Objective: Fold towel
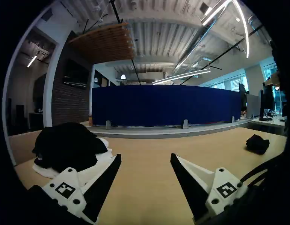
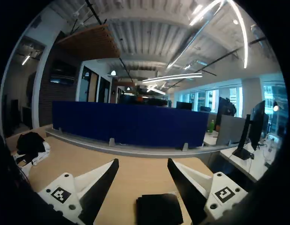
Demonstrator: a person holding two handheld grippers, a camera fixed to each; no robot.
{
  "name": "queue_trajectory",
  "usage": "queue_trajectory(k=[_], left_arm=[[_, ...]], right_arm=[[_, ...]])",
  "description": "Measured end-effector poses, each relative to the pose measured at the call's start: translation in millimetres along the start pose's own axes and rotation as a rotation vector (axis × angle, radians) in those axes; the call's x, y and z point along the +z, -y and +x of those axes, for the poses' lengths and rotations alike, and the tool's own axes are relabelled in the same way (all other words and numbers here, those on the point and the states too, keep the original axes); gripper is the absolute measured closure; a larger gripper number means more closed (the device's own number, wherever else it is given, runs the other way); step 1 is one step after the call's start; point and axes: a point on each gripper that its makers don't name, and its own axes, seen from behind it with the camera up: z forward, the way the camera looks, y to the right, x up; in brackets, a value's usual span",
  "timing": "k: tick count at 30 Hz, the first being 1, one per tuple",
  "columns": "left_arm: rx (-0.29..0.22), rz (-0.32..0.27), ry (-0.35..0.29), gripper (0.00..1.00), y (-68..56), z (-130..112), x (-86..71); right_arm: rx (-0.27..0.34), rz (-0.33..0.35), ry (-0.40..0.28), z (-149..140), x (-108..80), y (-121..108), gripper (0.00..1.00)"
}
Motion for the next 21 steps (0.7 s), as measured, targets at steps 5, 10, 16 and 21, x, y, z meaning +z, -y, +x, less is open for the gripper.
queue_trajectory(k=[5, 10, 16, 21], left_arm=[[0.000, 0.000, 0.000, 0.03, 0.2, -0.5, -0.5], [0.001, 0.000, 0.000, 0.03, 0.4, -1.1, -0.1], [0.001, 0.000, 0.000, 0.03, 1.3, -1.8, 0.3], [0.001, 0.000, 0.000, 0.03, 1.9, -2.1, 0.1]], right_arm=[[0.025, -0.047, -0.037, -14.8, -0.2, -24.8, 0.00], [0.026, -0.059, -0.046, -43.9, 1.2, -35.1, 0.00], [0.047, -0.051, -0.062, -79.4, 3.4, -34.5, 0.00], [0.050, -0.027, -0.075, -110.7, 8.0, -27.4, 0.00]])
